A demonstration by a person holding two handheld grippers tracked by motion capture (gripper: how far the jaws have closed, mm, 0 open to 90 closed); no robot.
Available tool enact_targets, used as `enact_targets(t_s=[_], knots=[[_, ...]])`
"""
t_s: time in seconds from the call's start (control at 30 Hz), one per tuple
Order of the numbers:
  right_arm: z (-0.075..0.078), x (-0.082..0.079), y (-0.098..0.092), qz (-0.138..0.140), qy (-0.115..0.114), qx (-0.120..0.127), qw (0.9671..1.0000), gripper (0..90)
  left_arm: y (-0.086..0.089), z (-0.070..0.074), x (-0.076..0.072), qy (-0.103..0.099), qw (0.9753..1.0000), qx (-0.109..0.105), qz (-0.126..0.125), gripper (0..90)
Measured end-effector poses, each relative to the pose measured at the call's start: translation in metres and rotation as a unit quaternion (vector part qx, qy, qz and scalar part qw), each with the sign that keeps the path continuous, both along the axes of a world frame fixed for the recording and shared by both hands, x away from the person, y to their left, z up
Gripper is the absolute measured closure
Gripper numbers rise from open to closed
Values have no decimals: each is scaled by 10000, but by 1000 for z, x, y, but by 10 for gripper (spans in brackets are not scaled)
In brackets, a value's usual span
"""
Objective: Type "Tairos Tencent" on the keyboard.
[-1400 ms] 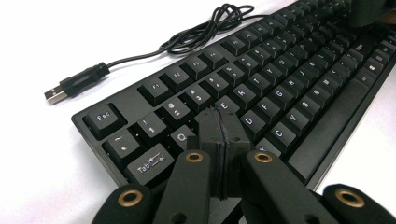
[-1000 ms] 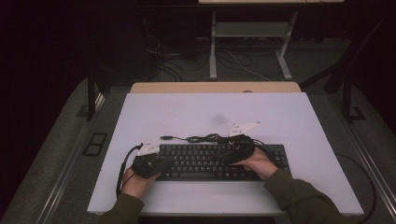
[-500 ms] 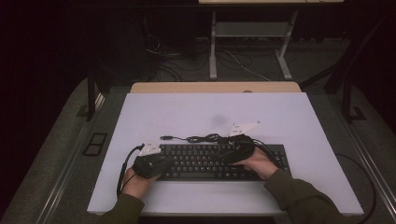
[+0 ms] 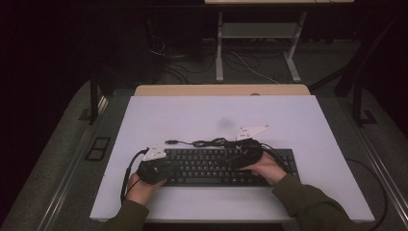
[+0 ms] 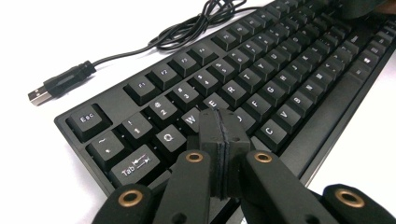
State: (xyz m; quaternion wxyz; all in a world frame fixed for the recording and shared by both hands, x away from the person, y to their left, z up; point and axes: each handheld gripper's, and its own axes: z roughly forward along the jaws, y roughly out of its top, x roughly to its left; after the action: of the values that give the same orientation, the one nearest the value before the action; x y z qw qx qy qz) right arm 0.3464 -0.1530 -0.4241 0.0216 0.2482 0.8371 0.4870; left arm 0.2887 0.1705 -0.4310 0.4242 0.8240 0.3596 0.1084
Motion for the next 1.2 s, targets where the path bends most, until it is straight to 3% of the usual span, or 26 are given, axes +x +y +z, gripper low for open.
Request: enact_targets(t_s=[0.17,0.4,0.8,1.2], knots=[[0,0,0,1,-8,-7,10000,255,1,1,-1,-10,9999,-116,14,862],[0,0,0,-12,25,-1,10000,307,-1,2,-2,-14,9998,-206,-55,723],[1,0,1,-10,-16,28,10000,487,-6,2,-2,-75,9995,-290,-83,411],[0,-2,5,78,52,-25,10000,700,-11,1,-1,-130,9993,-352,-56,189]])
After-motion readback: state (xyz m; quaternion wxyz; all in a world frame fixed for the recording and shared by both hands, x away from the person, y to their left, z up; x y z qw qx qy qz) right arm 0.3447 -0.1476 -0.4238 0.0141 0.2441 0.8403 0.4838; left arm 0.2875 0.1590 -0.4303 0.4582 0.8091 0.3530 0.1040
